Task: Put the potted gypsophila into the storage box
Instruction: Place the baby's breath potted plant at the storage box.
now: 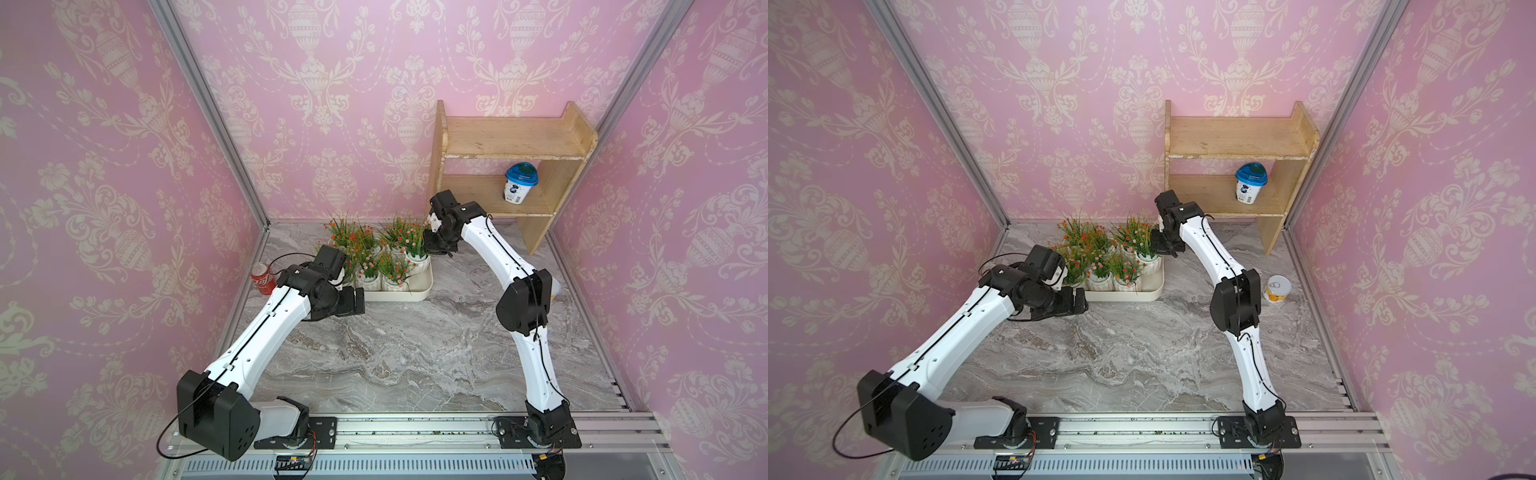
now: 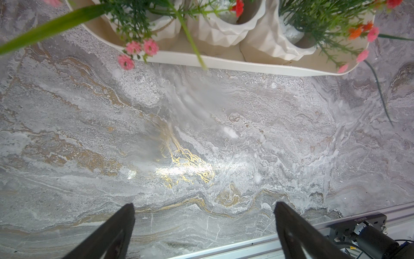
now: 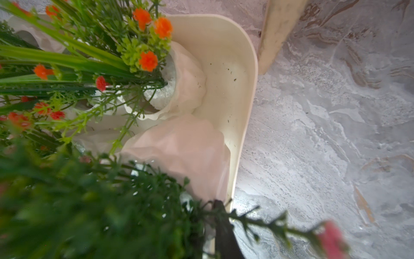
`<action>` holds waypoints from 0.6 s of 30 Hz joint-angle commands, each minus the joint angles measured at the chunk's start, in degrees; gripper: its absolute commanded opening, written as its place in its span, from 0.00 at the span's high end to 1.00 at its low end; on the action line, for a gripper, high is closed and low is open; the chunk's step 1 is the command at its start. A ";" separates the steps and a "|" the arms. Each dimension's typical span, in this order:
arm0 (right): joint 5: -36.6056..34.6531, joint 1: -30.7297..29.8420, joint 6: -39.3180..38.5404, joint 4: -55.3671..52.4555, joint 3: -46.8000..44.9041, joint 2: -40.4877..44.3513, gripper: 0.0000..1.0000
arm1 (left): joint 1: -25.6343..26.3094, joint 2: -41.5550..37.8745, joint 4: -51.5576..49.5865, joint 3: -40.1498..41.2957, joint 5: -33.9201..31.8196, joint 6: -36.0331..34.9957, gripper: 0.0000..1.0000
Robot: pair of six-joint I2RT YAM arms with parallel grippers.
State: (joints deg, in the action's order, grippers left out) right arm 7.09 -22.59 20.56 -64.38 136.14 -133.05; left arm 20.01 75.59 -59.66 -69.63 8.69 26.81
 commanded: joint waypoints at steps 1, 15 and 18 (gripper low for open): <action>-0.89 0.07 -0.77 1.21 -0.07 -0.14 1.00 | -0.39 0.26 -1.25 -1.59 0.80 -1.06 0.01; -0.15 0.00 -0.39 4.66 -5.32 -1.46 1.00 | -0.50 0.08 -1.28 -1.39 0.89 -0.88 0.01; -0.24 0.00 -0.34 5.03 -5.71 -1.94 1.00 | -0.47 0.26 -1.17 -1.43 1.06 -0.87 0.01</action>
State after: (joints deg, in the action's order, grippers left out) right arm 6.63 -22.59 20.56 -60.71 130.98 -134.26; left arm 19.99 75.59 -59.66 -69.63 8.71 26.81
